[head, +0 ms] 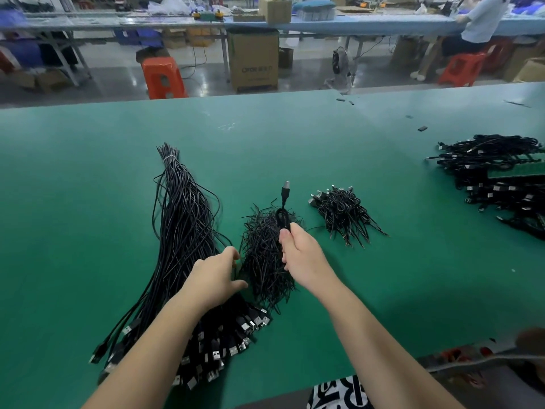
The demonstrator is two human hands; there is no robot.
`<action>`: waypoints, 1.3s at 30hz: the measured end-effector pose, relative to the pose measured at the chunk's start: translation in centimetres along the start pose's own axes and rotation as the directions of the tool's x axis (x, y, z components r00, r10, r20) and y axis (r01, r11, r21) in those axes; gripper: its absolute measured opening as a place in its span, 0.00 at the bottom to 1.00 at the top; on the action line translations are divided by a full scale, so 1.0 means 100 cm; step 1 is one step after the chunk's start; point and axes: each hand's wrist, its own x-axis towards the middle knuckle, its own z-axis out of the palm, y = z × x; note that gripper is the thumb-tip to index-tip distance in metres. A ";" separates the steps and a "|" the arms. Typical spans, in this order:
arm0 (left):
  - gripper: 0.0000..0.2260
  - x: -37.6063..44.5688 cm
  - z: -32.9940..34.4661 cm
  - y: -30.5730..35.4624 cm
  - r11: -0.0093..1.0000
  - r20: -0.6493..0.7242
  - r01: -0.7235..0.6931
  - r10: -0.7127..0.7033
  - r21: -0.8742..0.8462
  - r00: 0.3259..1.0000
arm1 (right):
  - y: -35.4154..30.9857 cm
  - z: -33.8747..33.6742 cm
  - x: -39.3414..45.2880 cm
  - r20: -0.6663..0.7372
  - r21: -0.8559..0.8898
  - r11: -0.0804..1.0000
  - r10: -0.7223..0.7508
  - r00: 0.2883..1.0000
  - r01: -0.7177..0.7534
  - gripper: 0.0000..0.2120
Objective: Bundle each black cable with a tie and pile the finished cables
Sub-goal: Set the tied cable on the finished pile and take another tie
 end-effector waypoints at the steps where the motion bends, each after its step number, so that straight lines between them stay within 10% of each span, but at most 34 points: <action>1: 0.29 0.000 0.003 -0.001 1.000 -0.005 -0.010 0.010 0.001 1.000 | 0.000 0.000 0.000 0.002 0.002 1.000 0.001 1.000 -0.001 0.19; 17: 0.39 0.005 0.021 -0.013 0.986 -0.016 0.079 -0.078 0.149 0.997 | 0.010 0.005 -0.002 0.050 -0.041 0.999 0.022 0.998 -0.020 0.18; 34: 0.33 0.001 0.004 -0.045 0.936 0.193 0.040 -0.114 0.350 0.975 | 0.018 -0.001 -0.003 0.046 -0.047 0.999 -0.005 0.999 0.007 0.17; 39: 0.20 0.012 0.002 -0.029 0.958 0.047 0.106 -0.122 0.267 0.991 | 0.015 -0.001 -0.003 0.052 -0.036 0.999 -0.007 0.999 0.009 0.16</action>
